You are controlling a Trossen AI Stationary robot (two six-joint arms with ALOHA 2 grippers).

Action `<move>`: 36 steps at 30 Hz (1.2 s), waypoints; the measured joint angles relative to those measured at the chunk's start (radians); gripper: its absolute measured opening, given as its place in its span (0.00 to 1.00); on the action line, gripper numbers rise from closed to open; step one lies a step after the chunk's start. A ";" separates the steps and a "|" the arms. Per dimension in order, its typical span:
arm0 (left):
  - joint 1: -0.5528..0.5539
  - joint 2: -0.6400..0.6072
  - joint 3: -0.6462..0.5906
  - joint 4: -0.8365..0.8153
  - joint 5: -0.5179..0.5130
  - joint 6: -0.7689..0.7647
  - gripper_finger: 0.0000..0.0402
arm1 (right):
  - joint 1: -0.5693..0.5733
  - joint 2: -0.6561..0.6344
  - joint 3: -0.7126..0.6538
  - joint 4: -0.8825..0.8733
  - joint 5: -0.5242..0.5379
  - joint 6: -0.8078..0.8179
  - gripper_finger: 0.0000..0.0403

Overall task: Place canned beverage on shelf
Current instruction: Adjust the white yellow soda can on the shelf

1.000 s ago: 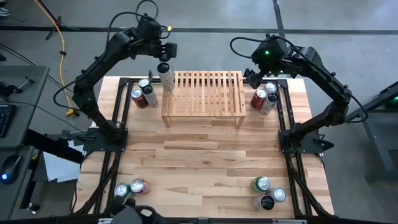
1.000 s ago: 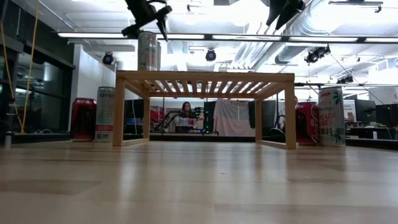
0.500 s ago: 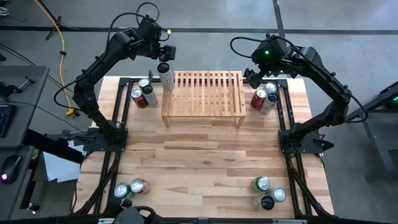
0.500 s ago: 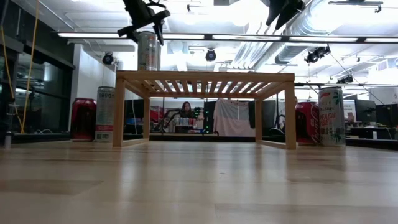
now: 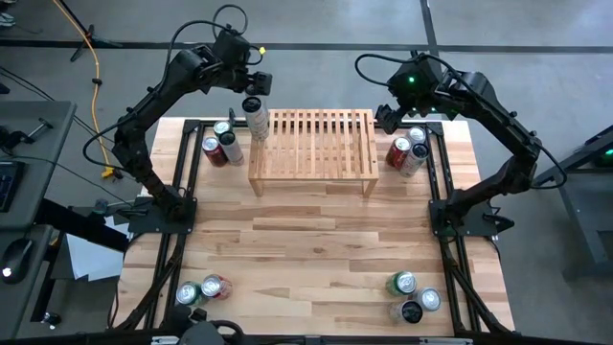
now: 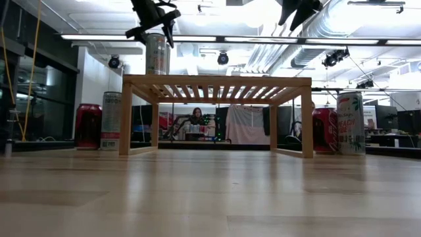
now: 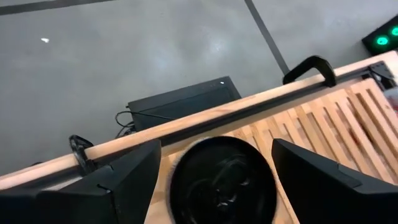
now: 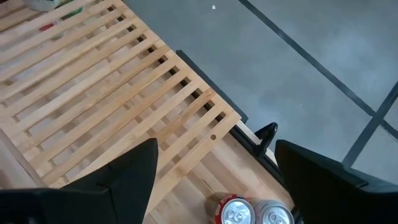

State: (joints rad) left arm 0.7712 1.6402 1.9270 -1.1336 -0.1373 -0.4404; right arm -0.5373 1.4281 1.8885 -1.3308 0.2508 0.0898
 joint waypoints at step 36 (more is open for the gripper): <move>0.000 0.000 -0.001 -0.053 0.008 0.050 0.74 | 0.000 0.000 0.000 0.043 0.000 0.052 0.77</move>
State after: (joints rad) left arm 0.7712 1.6402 1.9259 -1.1866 -0.1296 -0.3901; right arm -0.5373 1.4281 1.8885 -1.2881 0.2512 0.1417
